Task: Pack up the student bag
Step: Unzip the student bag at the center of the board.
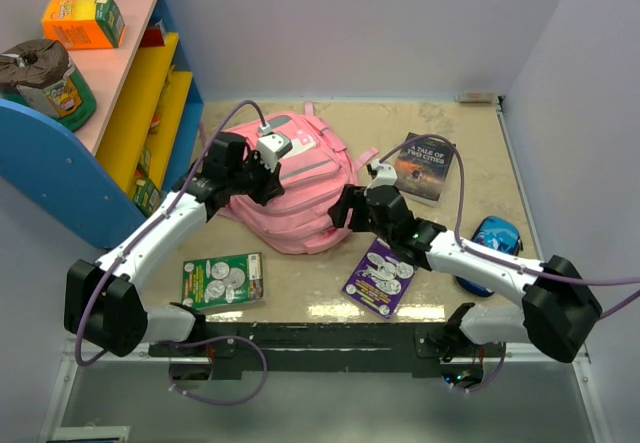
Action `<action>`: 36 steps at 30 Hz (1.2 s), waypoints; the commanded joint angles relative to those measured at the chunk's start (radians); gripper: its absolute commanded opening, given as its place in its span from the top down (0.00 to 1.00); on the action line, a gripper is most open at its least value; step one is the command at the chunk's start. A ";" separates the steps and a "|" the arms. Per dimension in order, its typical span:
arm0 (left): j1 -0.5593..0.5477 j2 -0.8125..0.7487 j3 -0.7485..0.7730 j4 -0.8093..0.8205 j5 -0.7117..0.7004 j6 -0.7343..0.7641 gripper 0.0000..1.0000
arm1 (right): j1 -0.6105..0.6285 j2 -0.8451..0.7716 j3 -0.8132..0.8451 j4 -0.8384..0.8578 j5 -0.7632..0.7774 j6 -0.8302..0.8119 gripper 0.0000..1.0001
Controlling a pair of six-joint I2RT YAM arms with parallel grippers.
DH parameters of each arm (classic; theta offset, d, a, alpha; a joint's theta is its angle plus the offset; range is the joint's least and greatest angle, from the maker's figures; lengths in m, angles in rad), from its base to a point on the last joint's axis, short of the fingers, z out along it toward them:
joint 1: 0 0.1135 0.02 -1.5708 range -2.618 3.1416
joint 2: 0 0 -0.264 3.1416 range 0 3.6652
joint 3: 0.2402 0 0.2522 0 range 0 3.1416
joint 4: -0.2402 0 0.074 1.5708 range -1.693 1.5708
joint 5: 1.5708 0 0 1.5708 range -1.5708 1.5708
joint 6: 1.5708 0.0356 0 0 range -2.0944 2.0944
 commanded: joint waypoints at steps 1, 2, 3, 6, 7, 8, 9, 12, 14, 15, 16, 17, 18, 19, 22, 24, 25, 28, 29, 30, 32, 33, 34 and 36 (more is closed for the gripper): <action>0.011 -0.032 0.014 0.092 0.034 0.010 1.00 | -0.047 0.025 -0.026 0.155 -0.157 0.060 0.29; 0.011 -0.032 0.014 0.094 0.037 0.009 1.00 | -0.056 0.035 -0.029 0.169 -0.194 0.078 0.29; 0.011 -0.032 0.014 0.097 0.039 0.009 1.00 | -0.072 0.057 -0.032 0.190 -0.210 0.086 0.29; 0.011 -0.032 0.017 0.101 0.054 0.006 1.00 | -0.090 0.110 -0.035 0.242 -0.254 0.111 0.29; 0.011 -0.032 0.018 0.100 0.065 0.007 1.00 | -0.095 0.121 -0.032 0.256 -0.257 0.117 0.30; 0.011 -0.032 0.021 0.098 0.072 0.009 1.00 | -0.099 0.132 -0.029 0.270 -0.257 0.125 0.31; 0.013 -0.032 0.023 0.095 0.082 0.010 1.00 | -0.102 0.146 -0.024 0.291 -0.283 0.126 0.32; 0.011 -0.032 0.029 0.092 0.106 0.017 1.00 | -0.106 0.200 0.008 0.330 -0.315 0.138 0.42; 0.011 -0.025 0.038 0.092 0.118 0.024 1.00 | -0.107 0.235 0.031 0.353 -0.340 0.151 0.55; 0.010 -0.022 0.044 0.092 0.123 0.026 1.00 | -0.106 0.240 0.034 0.382 -0.352 0.154 0.75; 0.011 -0.016 0.050 0.094 0.125 0.035 1.00 | -0.107 0.241 0.034 0.400 -0.355 0.169 0.86; 0.011 0.003 0.067 0.094 0.126 0.038 1.00 | -0.107 0.238 0.034 0.416 -0.354 0.177 0.95; 0.011 0.015 0.081 0.092 0.126 0.044 0.99 | -0.106 0.237 0.034 0.433 -0.352 0.184 1.00; 0.011 0.029 0.101 0.081 0.117 0.053 0.91 | -0.107 0.233 0.040 0.437 -0.342 0.192 1.00; 0.013 0.060 0.187 0.011 0.120 0.079 0.60 | -0.106 0.224 0.064 0.428 -0.323 0.201 1.00; 0.011 0.028 0.219 -0.018 0.132 0.084 0.48 | -0.107 0.226 0.080 0.420 -0.316 0.206 1.00; 0.011 0.012 0.225 -0.032 0.131 0.084 0.44 | -0.107 0.229 0.092 0.422 -0.316 0.206 1.00; 0.011 -0.060 0.270 -0.139 0.134 0.087 0.38 | -0.104 0.247 0.127 0.420 -0.320 0.214 1.00; 0.011 -0.090 0.285 -0.203 0.140 0.089 0.37 | -0.099 0.250 0.137 0.422 -0.310 0.217 1.00; 0.010 -0.104 0.284 -0.233 0.151 0.084 0.37 | -0.090 0.261 0.155 0.420 -0.293 0.220 1.00; -0.007 -0.136 0.240 -0.299 0.180 0.078 0.38 | -0.077 0.261 0.175 0.404 -0.192 0.236 1.00; -0.019 -0.146 0.215 -0.310 0.177 0.079 0.39 | -0.058 0.244 0.180 0.388 -0.146 0.247 1.00; -0.042 -0.155 0.187 -0.314 0.162 0.084 0.40 | -0.050 0.229 0.174 0.385 -0.098 0.273 1.00; -0.044 -0.164 0.114 -0.299 0.152 0.084 0.47 | -0.041 0.195 0.148 0.382 0.021 0.296 1.00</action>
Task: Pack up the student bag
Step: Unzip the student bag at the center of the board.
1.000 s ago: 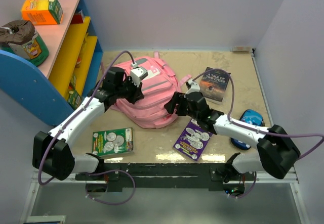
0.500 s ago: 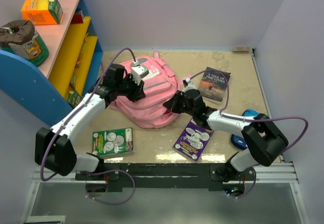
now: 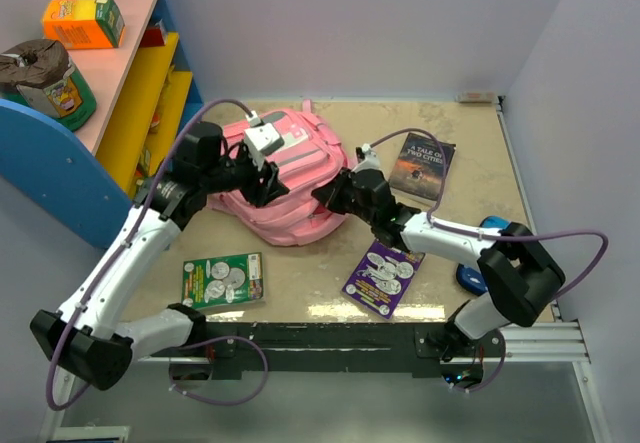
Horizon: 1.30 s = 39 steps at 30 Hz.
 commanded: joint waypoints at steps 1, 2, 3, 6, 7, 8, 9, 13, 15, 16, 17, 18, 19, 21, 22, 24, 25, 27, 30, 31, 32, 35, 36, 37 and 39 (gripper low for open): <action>-0.027 -0.006 -0.117 -0.086 0.024 0.023 0.51 | 0.023 -0.113 0.033 0.056 0.257 0.094 1.00; -0.027 -0.002 -0.147 -0.086 0.030 0.029 0.57 | 0.023 -0.129 0.030 0.041 0.283 0.095 1.00; -0.027 -0.002 -0.161 -0.086 0.056 0.061 0.60 | 0.024 -0.147 0.022 0.022 0.312 0.094 1.00; -0.038 0.015 -0.190 -0.121 0.099 0.123 0.66 | 0.024 -0.179 0.034 -0.027 0.331 0.051 1.00; -0.048 0.018 -0.192 -0.137 0.119 0.137 0.67 | 0.023 -0.187 0.033 -0.029 0.337 0.037 1.00; -0.058 0.024 -0.195 -0.164 0.142 0.149 0.68 | 0.024 -0.188 0.030 -0.030 0.340 0.036 1.00; -0.068 0.023 -0.196 -0.174 0.189 0.166 0.68 | 0.026 -0.190 0.022 -0.029 0.344 0.036 1.00; -0.172 -0.028 -0.258 -0.163 0.240 0.203 0.68 | 0.047 -0.166 0.031 -0.035 0.374 0.031 1.00; -0.234 -0.045 -0.291 -0.131 0.149 0.198 0.68 | 0.064 -0.152 0.040 -0.042 0.384 0.026 1.00; -0.239 -0.049 -0.317 -0.105 0.118 0.198 0.70 | 0.069 -0.150 0.042 -0.044 0.386 0.022 1.00; -0.239 -0.048 -0.325 -0.095 0.088 0.197 0.71 | 0.084 -0.155 0.045 -0.055 0.412 0.017 1.00; -0.239 -0.042 -0.331 -0.089 0.026 0.200 0.72 | 0.093 -0.158 0.051 -0.062 0.423 0.010 1.00; -0.239 -0.029 -0.342 -0.074 0.004 0.201 0.72 | 0.098 -0.161 0.051 -0.067 0.432 0.007 1.00; -0.236 -0.010 -0.342 -0.065 -0.074 0.189 0.72 | 0.109 -0.178 0.048 -0.084 0.459 0.003 1.00; -0.237 0.015 -0.345 -0.039 -0.108 0.177 0.73 | 0.115 -0.184 0.046 -0.084 0.467 0.000 1.00; -0.231 0.041 -0.347 -0.005 -0.229 0.149 0.73 | 0.123 -0.204 0.039 -0.099 0.486 0.002 1.00; -0.222 0.066 -0.342 0.022 -0.245 0.146 0.73 | 0.126 -0.211 0.033 -0.101 0.487 0.005 1.00; -0.191 0.095 -0.327 0.053 -0.281 0.114 0.73 | 0.133 -0.225 0.019 -0.104 0.487 0.014 1.00; -0.130 0.155 -0.267 0.070 -0.277 0.096 0.73 | 0.162 -0.245 0.003 -0.121 0.499 0.020 1.00; -0.113 0.178 -0.241 0.075 -0.271 0.096 0.73 | 0.170 -0.256 -0.001 -0.125 0.507 0.026 1.00; -0.098 0.188 -0.230 0.076 -0.272 0.099 0.73 | 0.184 -0.261 -0.004 -0.128 0.507 0.028 1.00; -0.044 0.215 -0.204 0.092 -0.279 0.109 0.74 | 0.212 -0.264 -0.023 -0.128 0.512 0.042 1.00; -0.026 0.218 -0.200 0.098 -0.275 0.112 0.74 | 0.215 -0.259 -0.030 -0.118 0.506 0.049 1.00; -0.018 0.221 -0.192 0.102 -0.265 0.114 0.74 | 0.218 -0.253 -0.032 -0.108 0.496 0.051 1.00; -0.013 0.216 -0.186 0.098 -0.227 0.115 0.73 | 0.219 -0.222 -0.024 -0.090 0.475 0.063 1.00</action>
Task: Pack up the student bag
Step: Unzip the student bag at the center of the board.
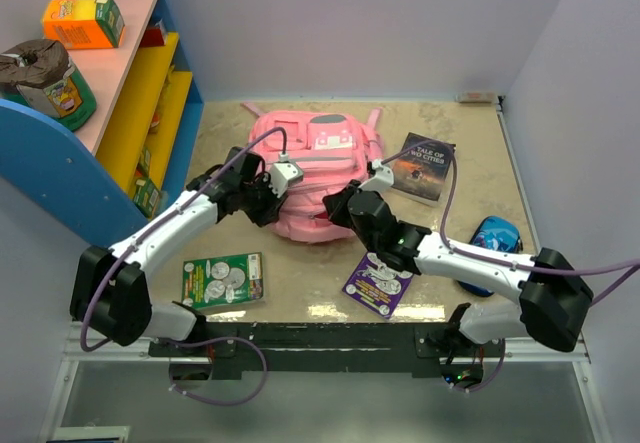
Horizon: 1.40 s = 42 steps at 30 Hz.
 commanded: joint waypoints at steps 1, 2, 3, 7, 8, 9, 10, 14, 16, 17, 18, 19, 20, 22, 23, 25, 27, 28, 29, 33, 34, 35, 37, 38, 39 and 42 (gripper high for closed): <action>0.036 -0.013 0.064 0.079 0.007 -0.007 0.69 | 0.019 -0.001 0.015 0.119 0.009 0.037 1.00; 0.036 -0.021 0.066 0.071 0.028 -0.010 0.68 | 0.021 0.011 0.018 0.154 -0.017 0.040 1.00; 0.036 -0.030 0.067 0.062 0.077 -0.016 0.65 | 0.021 0.043 0.034 0.163 -0.026 0.043 1.00; 0.033 -0.113 0.026 0.041 0.196 -0.033 0.57 | 0.031 0.135 0.122 0.185 -0.058 0.022 1.00; 0.033 -0.122 0.015 0.045 0.205 -0.039 0.57 | 0.039 0.155 0.140 0.188 -0.060 0.017 1.00; 0.033 -0.130 0.007 0.045 0.219 -0.053 0.56 | 0.044 0.169 0.168 0.191 -0.071 0.010 1.00; 0.033 -0.136 0.000 0.042 0.222 -0.058 0.56 | 0.047 0.194 0.179 0.192 -0.072 0.010 1.00; 0.033 -0.137 -0.045 0.078 0.214 -0.090 0.55 | 0.060 0.223 0.206 0.209 -0.078 0.010 1.00; 0.031 -0.127 -0.072 0.101 0.208 -0.105 0.54 | 0.062 0.226 0.208 0.212 -0.071 0.013 1.00; 0.030 -0.121 -0.075 0.101 0.202 -0.108 0.54 | 0.063 0.223 0.208 0.212 -0.068 0.013 1.00; 0.030 -0.113 -0.077 0.104 0.182 -0.117 0.54 | 0.064 0.222 0.208 0.211 -0.062 0.011 1.00; 0.030 -0.111 -0.080 0.112 0.171 -0.122 0.53 | 0.064 0.222 0.208 0.211 -0.052 0.010 1.00; 0.030 -0.113 -0.085 0.118 0.158 -0.140 0.52 | 0.065 0.217 0.210 0.211 -0.046 0.008 1.00; 0.030 -0.121 -0.092 0.135 0.136 -0.159 0.47 | 0.064 0.218 0.214 0.214 -0.045 0.004 1.00; 0.030 -0.124 -0.094 0.137 0.135 -0.186 0.45 | 0.065 0.225 0.222 0.214 -0.046 0.002 1.00; 0.028 -0.137 -0.101 0.146 0.145 -0.206 0.42 | 0.064 0.240 0.231 0.215 -0.051 0.002 1.00; 0.030 -0.157 -0.124 0.170 0.127 -0.228 0.41 | 0.065 0.255 0.246 0.223 -0.060 0.002 1.00; 0.030 -0.160 -0.132 0.177 0.115 -0.231 0.41 | 0.064 0.260 0.251 0.226 -0.065 0.004 1.00; 0.028 -0.162 -0.141 0.184 0.098 -0.242 0.41 | 0.064 0.267 0.257 0.234 -0.072 0.007 1.00; 0.023 -0.130 -0.160 0.232 0.044 -0.272 0.42 | 0.067 0.277 0.277 0.237 -0.080 0.010 1.00; 0.022 -0.124 -0.157 0.238 0.030 -0.275 0.42 | 0.070 0.275 0.282 0.235 -0.081 0.008 1.00; 0.023 -0.115 -0.151 0.242 0.003 -0.278 0.43 | 0.073 0.274 0.285 0.234 -0.080 0.008 1.00; 0.023 -0.102 -0.135 0.256 -0.022 -0.283 0.44 | 0.077 0.266 0.283 0.234 -0.080 0.008 1.00; 0.022 -0.104 -0.132 0.262 -0.046 -0.289 0.46 | 0.077 0.264 0.280 0.231 -0.080 0.007 1.00; 0.025 -0.113 -0.131 0.275 -0.054 -0.292 0.48 | 0.079 0.263 0.277 0.229 -0.083 0.007 1.00; 0.022 -0.145 -0.138 0.290 -0.073 -0.300 0.52 | 0.079 0.257 0.259 0.234 -0.091 0.008 1.00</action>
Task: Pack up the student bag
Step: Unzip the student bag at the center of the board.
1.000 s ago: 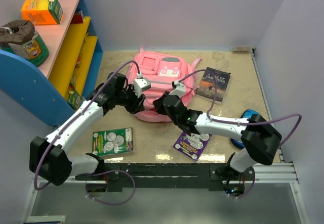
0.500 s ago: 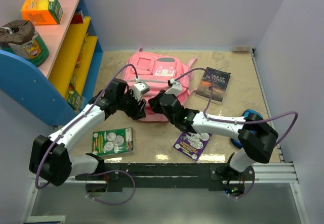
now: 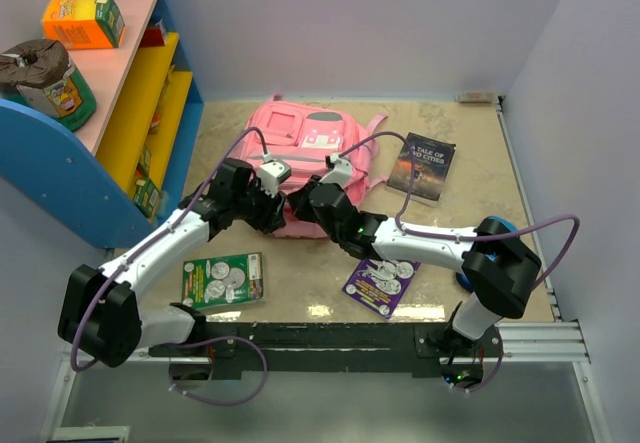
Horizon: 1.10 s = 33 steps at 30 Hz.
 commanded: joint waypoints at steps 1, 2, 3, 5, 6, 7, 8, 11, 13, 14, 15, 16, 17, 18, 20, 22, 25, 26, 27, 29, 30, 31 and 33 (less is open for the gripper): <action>0.003 -0.039 0.013 0.096 -0.091 -0.029 0.52 | 0.020 -0.049 0.043 0.129 -0.035 0.007 1.00; 0.003 -0.043 0.013 0.093 -0.098 -0.056 0.52 | 0.022 -0.049 0.040 0.132 -0.038 0.007 1.00; 0.006 -0.056 0.013 0.093 -0.096 -0.059 0.51 | 0.022 -0.051 0.035 0.136 -0.041 0.007 1.00; 0.010 -0.066 0.014 0.087 -0.079 -0.073 0.48 | 0.025 -0.051 0.029 0.139 -0.044 0.007 1.00; 0.011 -0.066 0.016 0.082 -0.071 -0.075 0.48 | 0.026 -0.051 0.029 0.138 -0.042 0.006 1.00; 0.012 -0.068 0.017 0.084 -0.069 -0.078 0.47 | 0.026 -0.051 0.028 0.141 -0.044 0.006 1.00; 0.012 -0.063 0.019 0.082 -0.066 -0.088 0.46 | 0.028 -0.052 0.028 0.144 -0.044 0.001 1.00; 0.018 -0.043 0.023 0.088 -0.051 -0.109 0.42 | 0.032 -0.051 0.034 0.139 -0.042 -0.005 1.00; 0.018 -0.034 0.025 0.091 -0.046 -0.109 0.42 | 0.034 -0.054 0.035 0.138 -0.042 -0.005 1.00; 0.018 -0.025 0.022 0.094 -0.049 -0.107 0.42 | 0.035 -0.055 0.035 0.136 -0.041 -0.005 1.00; 0.018 -0.020 0.020 0.097 -0.056 -0.107 0.43 | 0.035 -0.058 0.035 0.136 -0.039 -0.005 1.00; 0.018 -0.016 0.016 0.100 -0.066 -0.105 0.43 | 0.035 -0.060 0.034 0.136 -0.041 -0.005 1.00; 0.018 -0.011 0.011 0.107 -0.091 -0.105 0.44 | 0.035 -0.061 0.034 0.138 -0.041 -0.004 1.00; 0.018 -0.008 0.011 0.108 -0.106 -0.104 0.45 | 0.037 -0.066 0.034 0.138 -0.045 -0.007 1.00; 0.018 -0.007 0.010 0.113 -0.140 -0.107 0.47 | 0.040 -0.068 0.034 0.138 -0.048 -0.007 1.00; 0.020 -0.003 0.010 0.114 -0.148 -0.115 0.50 | 0.048 -0.071 0.032 0.141 -0.053 -0.008 1.00; 0.023 0.000 0.019 0.110 -0.145 -0.127 0.52 | 0.065 -0.072 0.032 0.135 -0.053 -0.011 1.00; 0.023 0.003 0.023 0.108 -0.143 -0.130 0.53 | 0.069 -0.074 0.031 0.138 -0.051 -0.014 1.00; 0.024 0.007 0.023 0.110 -0.140 -0.133 0.53 | 0.078 -0.074 0.031 0.136 -0.050 -0.016 1.00; 0.026 0.013 0.025 0.107 -0.143 -0.136 0.55 | 0.083 -0.077 0.031 0.136 -0.045 -0.021 1.00; 0.024 0.016 0.027 0.108 -0.146 -0.136 0.57 | 0.089 -0.075 0.034 0.136 -0.047 -0.022 1.00; 0.027 0.018 0.027 0.107 -0.146 -0.136 0.58 | 0.092 -0.077 0.038 0.133 -0.047 -0.024 1.00; 0.027 0.023 0.027 0.110 -0.149 -0.138 0.64 | 0.106 -0.074 0.045 0.132 -0.044 -0.034 1.00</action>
